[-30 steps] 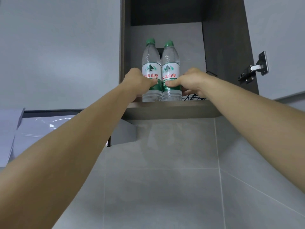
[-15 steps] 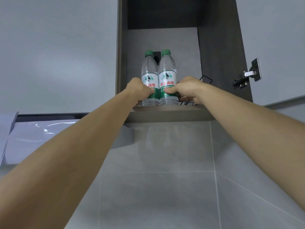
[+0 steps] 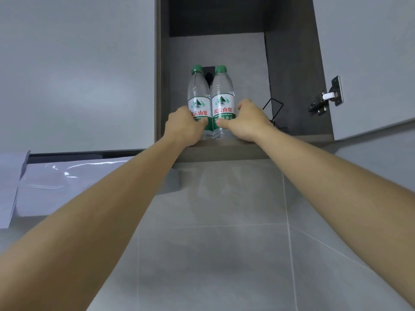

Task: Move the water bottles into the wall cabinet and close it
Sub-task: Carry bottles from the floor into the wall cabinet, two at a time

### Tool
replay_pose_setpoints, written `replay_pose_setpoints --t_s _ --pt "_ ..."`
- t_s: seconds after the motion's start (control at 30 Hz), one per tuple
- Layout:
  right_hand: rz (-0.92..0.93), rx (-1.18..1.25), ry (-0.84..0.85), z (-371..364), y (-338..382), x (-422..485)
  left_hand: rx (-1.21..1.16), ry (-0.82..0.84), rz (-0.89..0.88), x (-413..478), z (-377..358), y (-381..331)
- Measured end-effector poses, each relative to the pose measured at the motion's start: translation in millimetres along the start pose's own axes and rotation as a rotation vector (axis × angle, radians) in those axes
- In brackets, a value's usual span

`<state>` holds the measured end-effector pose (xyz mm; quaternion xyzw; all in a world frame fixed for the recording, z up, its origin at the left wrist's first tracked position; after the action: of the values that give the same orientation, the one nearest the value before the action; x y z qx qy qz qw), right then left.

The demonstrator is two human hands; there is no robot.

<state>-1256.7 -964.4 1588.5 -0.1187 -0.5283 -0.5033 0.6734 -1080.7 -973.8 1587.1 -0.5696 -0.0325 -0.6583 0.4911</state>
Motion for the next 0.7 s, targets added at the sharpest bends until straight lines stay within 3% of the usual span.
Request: replay_pose_setpoints --t_s 0.17,0.33,0.47,0.7 --pt "0.242 0.044 -0.189 -2.9 20.2 -73.0 -0.032 -0.148 -0.245 -72.0 22.0 0.3" --pt "0.322 0.255 -0.208 -31.1 13.1 -173.0 -0.083 -0.121 -0.200 -167.7 27.5 50.7" --pt "0.259 0.449 0.004 -79.7 0.8 -243.0 -0.066 -0.108 -0.073 -239.3 39.4 107.5" --pt "0.265 0.627 0.492 -176.0 37.1 -375.0 0.311 0.051 0.139 -373.7 97.4 195.5"
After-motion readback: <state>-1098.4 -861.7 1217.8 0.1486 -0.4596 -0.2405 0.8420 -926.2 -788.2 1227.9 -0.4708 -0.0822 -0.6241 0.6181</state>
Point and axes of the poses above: each hand's wrist, its own x-axis towards the middle knuckle, its own z-axis out of the back of the hand, y = z × x, the point moved 9 cm from there along x, towards the middle knuckle, and after that the axes turned 6 degrees about z, right-handed, at the moved point
